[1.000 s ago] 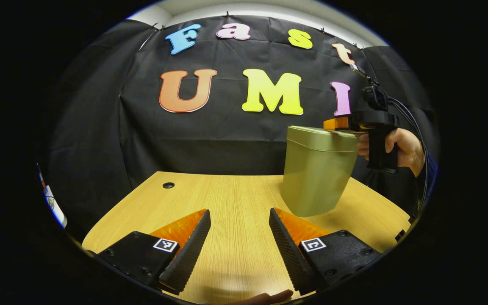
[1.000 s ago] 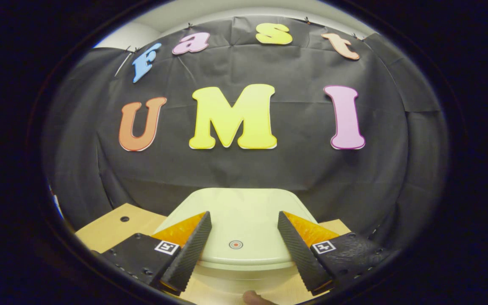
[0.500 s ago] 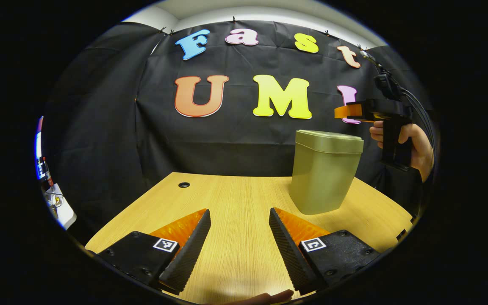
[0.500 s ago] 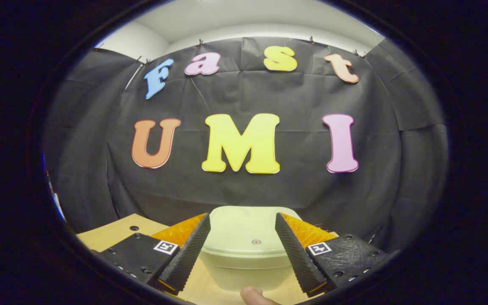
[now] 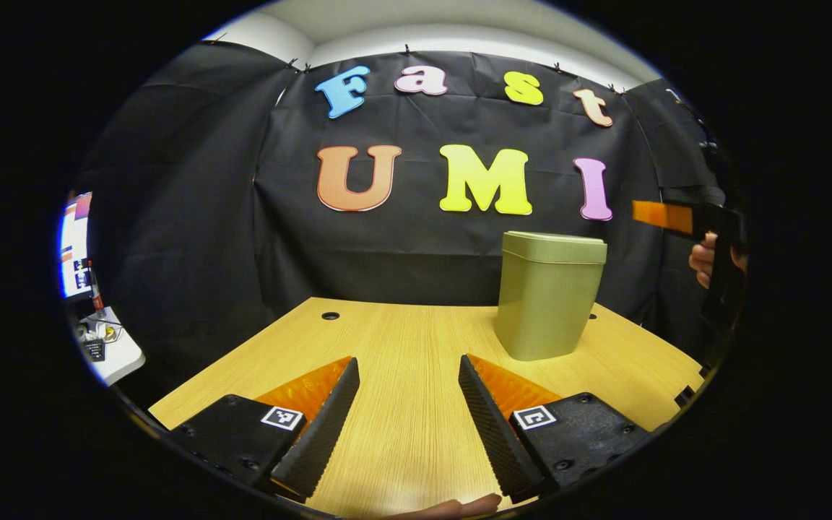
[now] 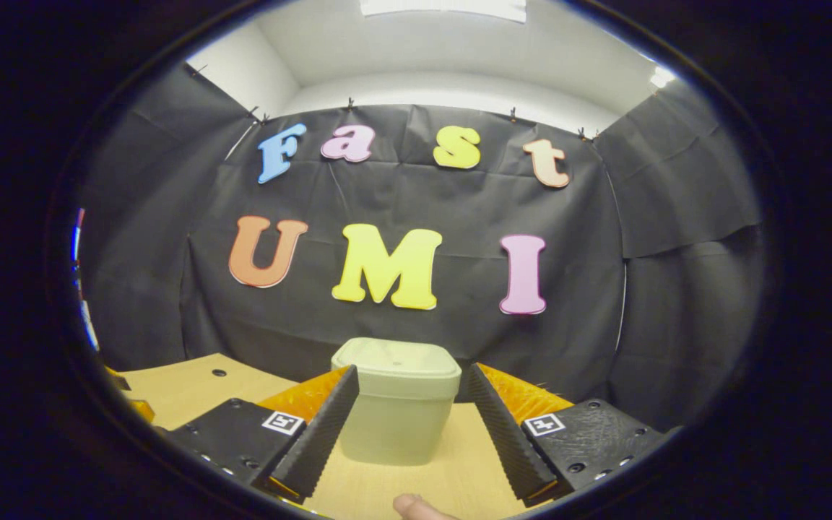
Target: Press the lid of the desktop garbage bin to open it, pick up the crumpled paper on the desktop and throw it into the bin, then pick up the pop can on the desktop and drop it into the bin, and finally close the garbage bin lid.
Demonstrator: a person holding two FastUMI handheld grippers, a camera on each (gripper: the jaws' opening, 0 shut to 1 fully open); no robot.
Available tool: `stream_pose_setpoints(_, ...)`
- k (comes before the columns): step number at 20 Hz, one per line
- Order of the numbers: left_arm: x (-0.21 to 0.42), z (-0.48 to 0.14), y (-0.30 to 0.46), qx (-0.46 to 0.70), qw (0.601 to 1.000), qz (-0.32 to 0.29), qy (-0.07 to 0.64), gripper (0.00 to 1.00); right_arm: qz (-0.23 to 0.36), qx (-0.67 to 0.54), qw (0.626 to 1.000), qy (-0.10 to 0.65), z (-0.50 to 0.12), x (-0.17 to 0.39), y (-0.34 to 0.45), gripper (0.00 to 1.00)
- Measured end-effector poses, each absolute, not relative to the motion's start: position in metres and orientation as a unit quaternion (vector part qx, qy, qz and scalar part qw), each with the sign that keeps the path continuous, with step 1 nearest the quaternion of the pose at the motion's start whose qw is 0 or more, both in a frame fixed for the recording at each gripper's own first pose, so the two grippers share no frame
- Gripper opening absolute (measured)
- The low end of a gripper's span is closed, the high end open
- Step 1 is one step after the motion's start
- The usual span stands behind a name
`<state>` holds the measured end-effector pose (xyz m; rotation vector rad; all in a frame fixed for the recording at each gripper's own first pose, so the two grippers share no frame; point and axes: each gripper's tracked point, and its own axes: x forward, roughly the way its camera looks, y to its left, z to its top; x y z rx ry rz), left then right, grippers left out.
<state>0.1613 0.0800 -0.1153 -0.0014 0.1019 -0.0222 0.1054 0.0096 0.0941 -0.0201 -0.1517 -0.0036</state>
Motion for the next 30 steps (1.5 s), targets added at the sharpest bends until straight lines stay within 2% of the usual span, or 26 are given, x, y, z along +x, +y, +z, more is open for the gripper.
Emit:
stream_pose_setpoints(4,0.14,-0.1,0.073,0.001,1.0,-0.007,0.021,0.9,0.016,0.006,0.999,-0.05,0.054,0.042,0.019,0.98)
stream_pose_setpoints(5,0.135,-0.099,0.066,-0.002,1.0,-0.013,0.023,0.9,0.019,0.012,0.999,-0.047,0.047,0.028,0.019,0.95)
stream_pose_setpoints(6,0.132,-0.098,0.056,-0.004,0.999,-0.023,0.023,0.9,0.019,0.015,0.999,-0.044,0.042,0.016,0.017,0.98)
stream_pose_setpoints(7,0.127,-0.096,0.048,-0.003,0.999,-0.031,0.022,0.9,0.015,0.015,0.999,-0.044,0.038,0.006,0.013,0.94)
stream_pose_setpoints(11,0.12,-0.092,0.027,0.005,0.999,-0.049,0.014,0.9,0.019,0.012,0.999,-0.035,0.019,-0.015,0.011,0.95)
stream_pose_setpoints(18,0.118,-0.096,0.015,0.009,0.998,-0.063,0.02,0.9,0.036,0.003,0.999,-0.021,0.006,-0.012,0.024,0.97)
stream_pose_setpoints(19,0.12,-0.097,0.017,0.006,0.998,-0.061,0.023,0.91,0.036,-0.001,0.999,-0.016,0.003,-0.01,0.026,0.95)
stream_pose_setpoints(20,0.121,-0.099,0.02,0.004,0.998,-0.058,0.026,0.91,0.037,-0.004,0.999,-0.017,0.002,-0.009,0.027,0.98)
stream_pose_setpoints(22,0.122,-0.101,0.026,0.001,0.998,-0.049,0.03,0.91,0.042,-0.006,0.999,-0.018,0.002,-0.008,0.032,0.95)
stream_pose_setpoints(27,0.124,-0.101,0.03,0.001,0.999,-0.042,0.031,0.91,0.043,-0.016,0.999,-0.012,-0.003,-0.006,0.033,0.95)
stream_pose_setpoints(28,0.124,-0.102,0.029,0.001,0.998,-0.044,0.033,0.91,0.044,-0.013,0.999,-0.009,-0.006,-0.005,0.033,0.98)
stream_pose_setpoints(30,0.124,-0.103,0.028,0.004,0.998,-0.047,0.034,0.91,0.049,-0.004,0.999,-0.003,-0.009,-0.005,0.035,0.95)
